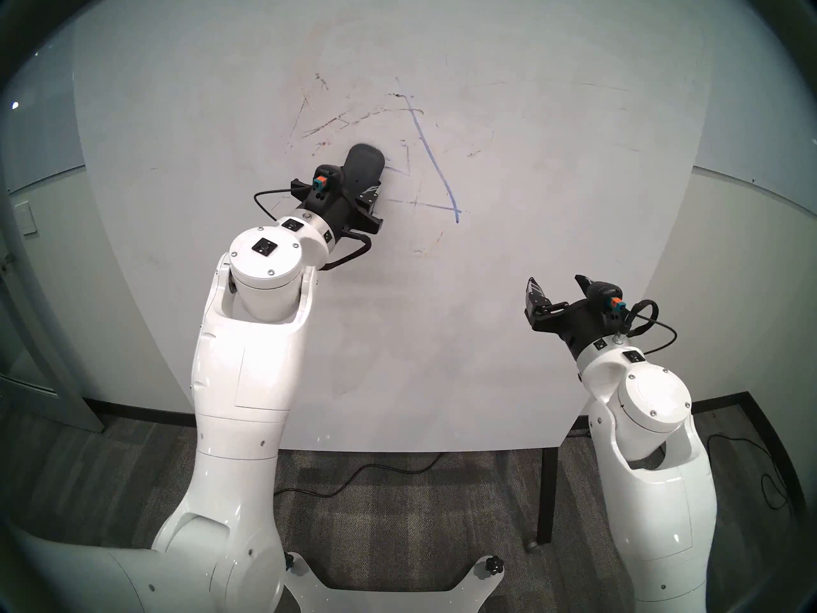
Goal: Erase all marks on the whiteboard with the eraser
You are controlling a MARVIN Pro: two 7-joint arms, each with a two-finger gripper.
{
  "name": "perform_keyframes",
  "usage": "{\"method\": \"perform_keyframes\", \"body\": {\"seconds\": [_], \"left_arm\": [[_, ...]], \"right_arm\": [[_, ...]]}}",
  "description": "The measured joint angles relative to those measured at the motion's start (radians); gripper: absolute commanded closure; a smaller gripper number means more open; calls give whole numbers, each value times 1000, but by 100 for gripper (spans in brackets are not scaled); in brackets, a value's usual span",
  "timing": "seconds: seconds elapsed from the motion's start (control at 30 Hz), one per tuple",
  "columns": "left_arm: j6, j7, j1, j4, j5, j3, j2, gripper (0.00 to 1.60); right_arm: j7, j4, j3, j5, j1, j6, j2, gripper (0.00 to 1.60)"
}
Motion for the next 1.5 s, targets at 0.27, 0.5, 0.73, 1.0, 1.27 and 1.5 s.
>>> {"method": "perform_keyframes", "body": {"seconds": [0.27, 0.5, 0.73, 1.0, 1.27, 1.5], "left_arm": [[-15, 5, -36, 24, -1, 14, -17, 160], [-14, 1, -31, 18, -3, 6, -24, 160], [9, 4, -4, -38, -4, -25, -21, 160], [45, 7, 64, -103, -2, -73, 0, 160], [74, -15, 122, -134, -11, -91, 15, 160], [81, -36, 150, -143, -20, -88, 21, 160]], "right_arm": [[0, 0, 0, 0, 0, 0, 0, 0], [0, 0, 0, 0, 0, 0, 0, 0], [0, 0, 0, 0, 0, 0, 0, 0], [0, 0, 0, 0, 0, 0, 0, 0], [0, 0, 0, 0, 0, 0, 0, 0], [0, 0, 0, 0, 0, 0, 0, 0]]}}
